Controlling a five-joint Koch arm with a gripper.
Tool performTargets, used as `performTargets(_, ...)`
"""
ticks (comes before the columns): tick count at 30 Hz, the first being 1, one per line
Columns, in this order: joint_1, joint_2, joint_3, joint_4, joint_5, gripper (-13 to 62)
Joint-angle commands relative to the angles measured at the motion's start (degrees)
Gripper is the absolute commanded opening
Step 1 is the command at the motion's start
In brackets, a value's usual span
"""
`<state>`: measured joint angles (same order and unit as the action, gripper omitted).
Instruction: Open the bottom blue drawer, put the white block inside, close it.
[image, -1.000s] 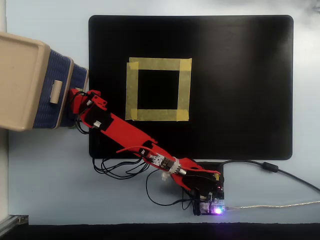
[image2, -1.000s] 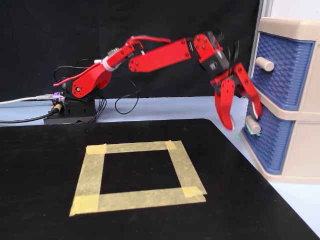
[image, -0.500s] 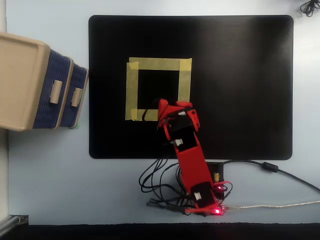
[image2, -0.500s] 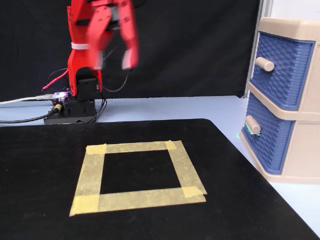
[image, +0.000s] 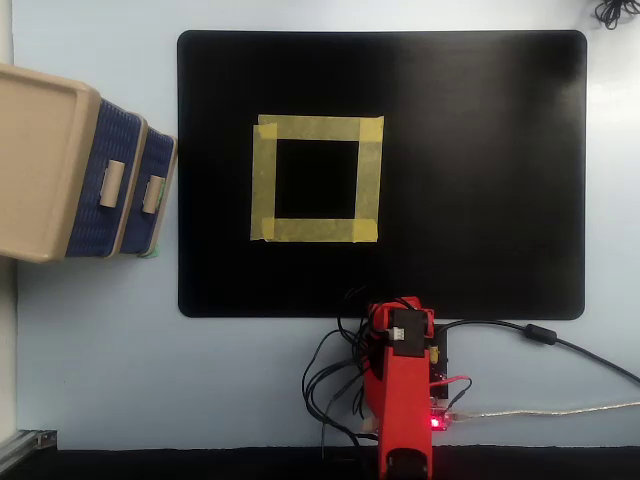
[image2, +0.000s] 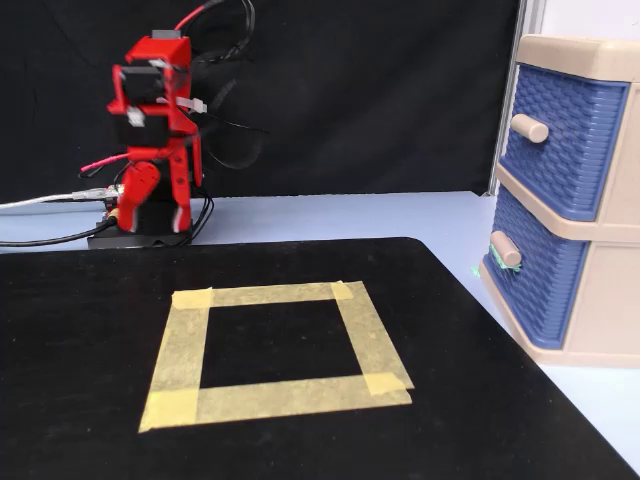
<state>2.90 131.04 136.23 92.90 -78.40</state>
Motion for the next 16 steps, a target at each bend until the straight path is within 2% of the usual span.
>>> performTargets(1,0.18,3.60,1.49,7.03,-0.44,34.9)
performTargets(16,-0.53,3.34,3.52,5.01,-0.26,35.3)
